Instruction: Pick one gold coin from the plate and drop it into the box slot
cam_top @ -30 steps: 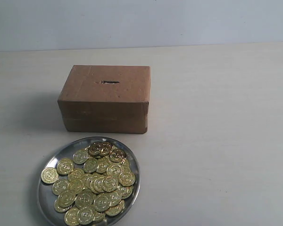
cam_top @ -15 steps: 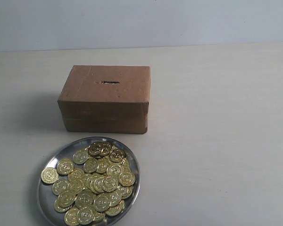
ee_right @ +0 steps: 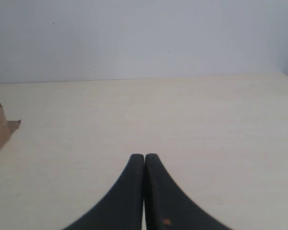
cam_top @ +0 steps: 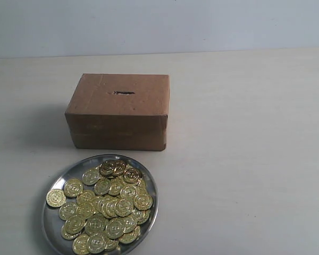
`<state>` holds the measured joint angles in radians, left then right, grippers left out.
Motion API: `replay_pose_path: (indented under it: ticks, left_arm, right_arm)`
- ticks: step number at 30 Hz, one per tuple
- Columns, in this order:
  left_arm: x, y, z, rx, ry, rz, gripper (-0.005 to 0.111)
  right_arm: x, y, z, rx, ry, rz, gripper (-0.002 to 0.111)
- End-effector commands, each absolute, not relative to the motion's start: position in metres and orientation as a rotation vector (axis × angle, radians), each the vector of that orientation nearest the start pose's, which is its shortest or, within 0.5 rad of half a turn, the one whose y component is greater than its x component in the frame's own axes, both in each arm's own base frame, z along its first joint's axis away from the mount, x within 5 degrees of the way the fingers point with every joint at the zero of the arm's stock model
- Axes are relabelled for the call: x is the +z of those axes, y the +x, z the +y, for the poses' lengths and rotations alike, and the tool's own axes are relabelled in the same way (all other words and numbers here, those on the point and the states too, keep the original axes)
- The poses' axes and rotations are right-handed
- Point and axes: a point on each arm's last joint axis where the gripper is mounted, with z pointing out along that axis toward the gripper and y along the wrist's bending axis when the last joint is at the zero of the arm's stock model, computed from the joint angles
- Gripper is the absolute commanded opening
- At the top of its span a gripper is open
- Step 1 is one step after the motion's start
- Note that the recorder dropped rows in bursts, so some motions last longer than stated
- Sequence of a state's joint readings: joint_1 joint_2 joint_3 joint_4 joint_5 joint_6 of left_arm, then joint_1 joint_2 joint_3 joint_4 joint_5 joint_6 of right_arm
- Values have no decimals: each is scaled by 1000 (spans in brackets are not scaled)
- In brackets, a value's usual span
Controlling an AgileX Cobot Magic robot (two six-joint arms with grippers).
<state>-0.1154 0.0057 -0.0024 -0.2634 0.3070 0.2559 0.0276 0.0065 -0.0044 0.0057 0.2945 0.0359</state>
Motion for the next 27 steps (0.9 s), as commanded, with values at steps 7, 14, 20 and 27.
replay_pose_path:
  ticks: [7,14,20,27]
  left_arm:
    - [181,52,-9,-162,57,1842,0]
    - [181,52,-10,-178,66,1843,0]
    - [181,52,-10,-180,64,1843,0]
    - [181,52,-10,-179,65,1843,0]
  right_arm:
    - [187,55,1,39,6,1772,0]
    - [187,55,1,38,5,1772,0]
    - [187,55,1,38,5,1772,0]
    - [187,55,1,38,5,1772,0]
